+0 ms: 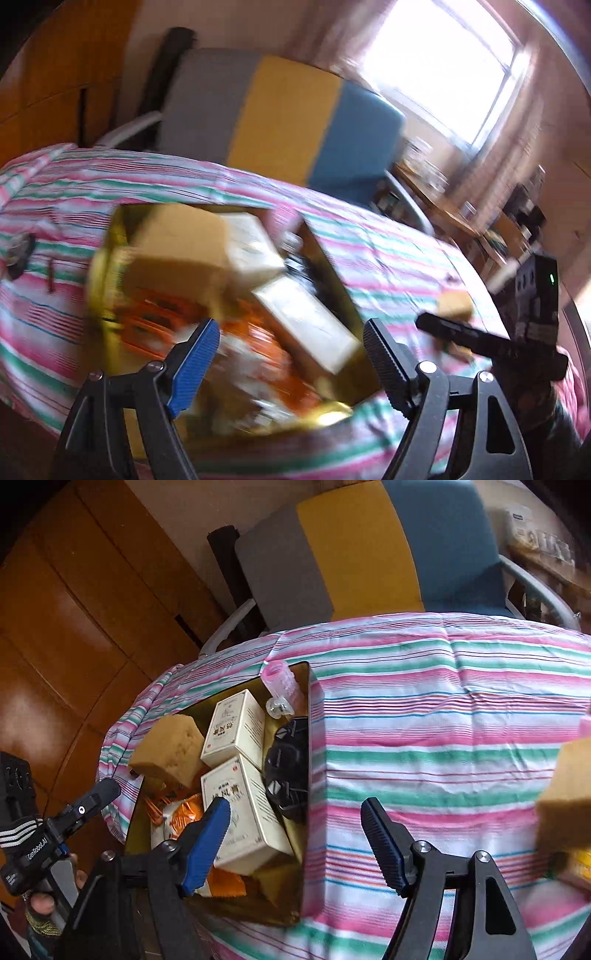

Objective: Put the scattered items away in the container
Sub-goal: 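Withdraw both grippers from the tin back toward the table items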

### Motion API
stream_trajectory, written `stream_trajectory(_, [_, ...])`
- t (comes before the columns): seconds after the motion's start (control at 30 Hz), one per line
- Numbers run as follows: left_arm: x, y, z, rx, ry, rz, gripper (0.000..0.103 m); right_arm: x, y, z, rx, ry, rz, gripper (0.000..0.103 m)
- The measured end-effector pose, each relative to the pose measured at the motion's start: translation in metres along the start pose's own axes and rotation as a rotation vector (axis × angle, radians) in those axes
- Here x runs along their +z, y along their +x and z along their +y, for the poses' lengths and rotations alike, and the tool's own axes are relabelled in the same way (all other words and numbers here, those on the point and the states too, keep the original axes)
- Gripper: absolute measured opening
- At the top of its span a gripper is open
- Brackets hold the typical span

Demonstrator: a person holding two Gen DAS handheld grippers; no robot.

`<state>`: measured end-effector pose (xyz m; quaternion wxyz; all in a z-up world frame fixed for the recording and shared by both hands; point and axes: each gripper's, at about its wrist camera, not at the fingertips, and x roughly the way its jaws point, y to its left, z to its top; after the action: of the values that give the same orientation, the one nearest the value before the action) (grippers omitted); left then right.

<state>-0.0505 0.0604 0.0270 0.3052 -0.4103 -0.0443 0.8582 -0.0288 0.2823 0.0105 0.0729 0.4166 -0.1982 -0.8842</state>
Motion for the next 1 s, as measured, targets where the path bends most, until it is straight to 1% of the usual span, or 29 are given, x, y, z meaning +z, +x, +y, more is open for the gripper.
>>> stream_trajectory(0.13, [-0.021,0.023,-0.065,-0.108,0.145,0.087,0.082,-0.023,-0.048,-0.047,-0.068,0.056,-0.055,0.075])
stream_trajectory(0.27, [-0.044,0.050,-0.117,-0.182,0.237,0.183,0.082,-0.051,-0.102,-0.113,-0.168,0.183,-0.120,0.076])
stream_trajectory(0.4, [-0.069,0.073,-0.154,-0.203,0.316,0.280,0.082,-0.084,-0.148,-0.176,-0.256,0.336,-0.174,0.076])
stream_trajectory(0.53, [-0.094,0.091,-0.165,-0.183,0.344,0.360,0.082,-0.116,-0.177,-0.222,-0.313,0.454,-0.215,0.077])
stream_trajectory(0.63, [-0.102,0.103,-0.163,-0.171,0.331,0.400,0.082,-0.131,-0.187,-0.244,-0.344,0.507,-0.232,0.077])
stream_trajectory(0.7, [-0.104,0.107,-0.161,-0.172,0.316,0.414,0.082,-0.131,-0.185,-0.250,-0.352,0.519,-0.230,0.077])
stream_trajectory(0.77, [-0.102,0.109,-0.160,-0.178,0.302,0.412,0.082,-0.129,-0.181,-0.253,-0.355,0.508,-0.224,0.077])
stream_trajectory(0.87, [-0.091,0.111,-0.162,-0.197,0.292,0.400,0.082,-0.125,-0.172,-0.248,-0.363,0.470,-0.204,0.077])
stream_trajectory(1.0, [-0.064,0.113,-0.174,-0.215,0.305,0.360,0.082,-0.120,-0.162,-0.238,-0.382,0.408,-0.178,0.077])
